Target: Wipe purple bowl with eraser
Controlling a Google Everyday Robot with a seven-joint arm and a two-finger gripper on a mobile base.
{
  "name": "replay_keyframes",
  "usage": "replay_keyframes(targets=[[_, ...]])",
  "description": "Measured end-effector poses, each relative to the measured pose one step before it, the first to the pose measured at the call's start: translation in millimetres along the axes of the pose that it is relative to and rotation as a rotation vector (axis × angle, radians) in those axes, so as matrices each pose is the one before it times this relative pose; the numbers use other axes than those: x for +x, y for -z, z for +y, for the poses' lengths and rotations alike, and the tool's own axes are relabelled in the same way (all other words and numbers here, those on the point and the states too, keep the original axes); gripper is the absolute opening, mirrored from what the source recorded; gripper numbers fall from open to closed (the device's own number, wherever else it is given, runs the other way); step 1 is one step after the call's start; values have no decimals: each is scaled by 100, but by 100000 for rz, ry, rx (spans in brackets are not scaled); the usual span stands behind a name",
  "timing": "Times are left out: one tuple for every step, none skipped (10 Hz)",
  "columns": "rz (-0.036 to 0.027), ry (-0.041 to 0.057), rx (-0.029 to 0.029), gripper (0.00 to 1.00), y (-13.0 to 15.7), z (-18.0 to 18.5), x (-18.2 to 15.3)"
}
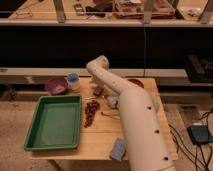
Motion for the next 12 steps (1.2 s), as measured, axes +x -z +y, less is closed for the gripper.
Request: replay_keyframes(targets=[[279,327,-393,68,-99,179,-70],[19,517,-221,57,-81,44,-189],[-275,350,46,46,-9,-125,-212],[-366,407,152,37,-5,-218,-218],[-919,891,653,25,48,-483,-418],[-701,101,799,16,193,-281,-144],[-1013,-783,930,8,361,-30,-85],[401,-1152,1163,1,1146,127,520],[647,-1051,772,0,896,114,454],[1354,-1287,1393,0,1542,-2,903],[1480,-1088,1397,0,1573,-155,1022],[1722,-1036,3510,0,2613,-877,1499]])
